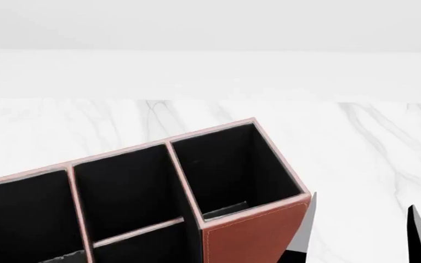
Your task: Pick up the book and place it in the front compartment of the caddy.
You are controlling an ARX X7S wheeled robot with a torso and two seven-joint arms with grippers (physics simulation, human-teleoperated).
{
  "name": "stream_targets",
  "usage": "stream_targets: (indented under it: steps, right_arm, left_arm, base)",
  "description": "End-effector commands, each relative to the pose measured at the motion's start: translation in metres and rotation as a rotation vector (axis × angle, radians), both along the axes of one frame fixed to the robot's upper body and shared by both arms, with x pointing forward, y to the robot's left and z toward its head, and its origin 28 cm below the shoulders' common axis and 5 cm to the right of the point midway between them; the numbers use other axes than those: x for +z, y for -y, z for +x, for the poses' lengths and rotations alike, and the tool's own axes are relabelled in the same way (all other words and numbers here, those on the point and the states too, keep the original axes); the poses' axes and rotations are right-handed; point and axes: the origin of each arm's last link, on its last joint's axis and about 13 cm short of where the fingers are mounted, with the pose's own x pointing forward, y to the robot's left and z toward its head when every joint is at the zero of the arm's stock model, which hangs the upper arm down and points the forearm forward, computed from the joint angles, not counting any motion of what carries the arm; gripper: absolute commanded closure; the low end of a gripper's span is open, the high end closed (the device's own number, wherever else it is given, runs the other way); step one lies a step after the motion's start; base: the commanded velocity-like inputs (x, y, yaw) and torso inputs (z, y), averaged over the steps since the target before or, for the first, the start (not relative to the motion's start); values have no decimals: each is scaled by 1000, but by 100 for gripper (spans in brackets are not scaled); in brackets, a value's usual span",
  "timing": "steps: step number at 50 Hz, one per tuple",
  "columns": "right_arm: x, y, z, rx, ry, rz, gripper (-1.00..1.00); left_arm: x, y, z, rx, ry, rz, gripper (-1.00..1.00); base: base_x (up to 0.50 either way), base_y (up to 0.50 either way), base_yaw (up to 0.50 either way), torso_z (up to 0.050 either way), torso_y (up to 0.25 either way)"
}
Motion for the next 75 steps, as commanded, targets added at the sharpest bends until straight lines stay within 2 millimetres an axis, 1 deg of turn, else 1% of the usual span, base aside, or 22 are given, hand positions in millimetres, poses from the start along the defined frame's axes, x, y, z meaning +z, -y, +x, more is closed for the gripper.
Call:
stream_targets:
  steps: [1, 17, 23, 24, 27, 28, 35, 41, 42, 53, 60, 65, 69, 71, 72, 73, 75]
  right_arm:
    - [1, 2, 1, 10, 15, -2, -100]
    - [0, 2, 1, 11, 17, -1, -100]
    - [2, 1, 0, 11, 17, -1, -100]
    - [1, 1, 1, 13, 16, -1, -100]
    - [0, 1, 1, 14, 17, -3, -100]
    - [0, 1, 1, 14, 17, -2, -100]
    - [1, 0, 1, 17, 15, -1, -100]
    - [1, 0, 1, 19, 18, -2, -100]
    - [1, 0, 1, 19, 18, -2, -100]
    - [2, -1, 1, 21, 19, -2, -100]
    - [3, -1, 1, 24, 20, -3, -100]
    - [2, -1, 2, 27, 19, -3, -100]
    - [1, -1, 2, 26, 20, -1, -100]
    - [1, 0, 2, 26, 20, -1, -100]
    - [2, -1, 1, 26, 20, 0, -100]
    - [1, -1, 1, 26, 19, 0, -100]
    - [0, -1, 2, 27, 19, 0, -100]
  left_arm:
    - [0, 5, 3, -17, -8, -3, -100]
    - [-12, 14, -4, -29, -49, -7, -100]
    - [-28, 14, -5, -12, -56, 25, -100]
    - [-34, 14, -4, 1, -60, 56, -100]
    - [-42, 12, -3, 26, -53, 116, -100]
    - [-47, 12, -2, 44, -61, 145, -100]
    - [-58, 11, -3, 59, -77, 211, -100]
    - [-64, 13, 0, 66, -65, 225, -100]
    - [-64, 13, 1, 83, -57, 219, 100]
    - [-58, 14, 3, 65, -34, 215, 100]
    - [-48, 11, 6, 67, -4, 209, 100]
    - [-30, 7, 8, 56, 31, 189, 100]
    - [-12, 3, 11, 67, 62, 160, 100]
    - [-9, 3, 11, 65, 65, 157, 100]
    - [1, 0, 13, 73, 81, 143, 100]
    - [7, -1, 13, 66, 113, 118, 100]
    - [19, -2, 15, 75, 117, 117, 100]
  base:
    - [0, 0, 0, 0, 0]
    - [0, 0, 0, 0, 0]
    - [0, 0, 0, 0, 0]
    - [0, 0, 0, 0, 0]
    - [0, 0, 0, 0, 0]
    - [0, 0, 0, 0, 0]
    - [0, 0, 0, 0, 0]
    - [0, 0, 0, 0, 0]
    - [0, 0, 0, 0, 0]
    - [0, 0, 0, 0, 0]
    - [0, 0, 0, 0, 0]
    - [0, 0, 0, 0, 0]
    - [0, 0, 0, 0, 0]
    - [0, 0, 0, 0, 0]
    - [0, 0, 0, 0, 0]
    - [0, 0, 0, 0, 0]
    - [0, 0, 0, 0, 0]
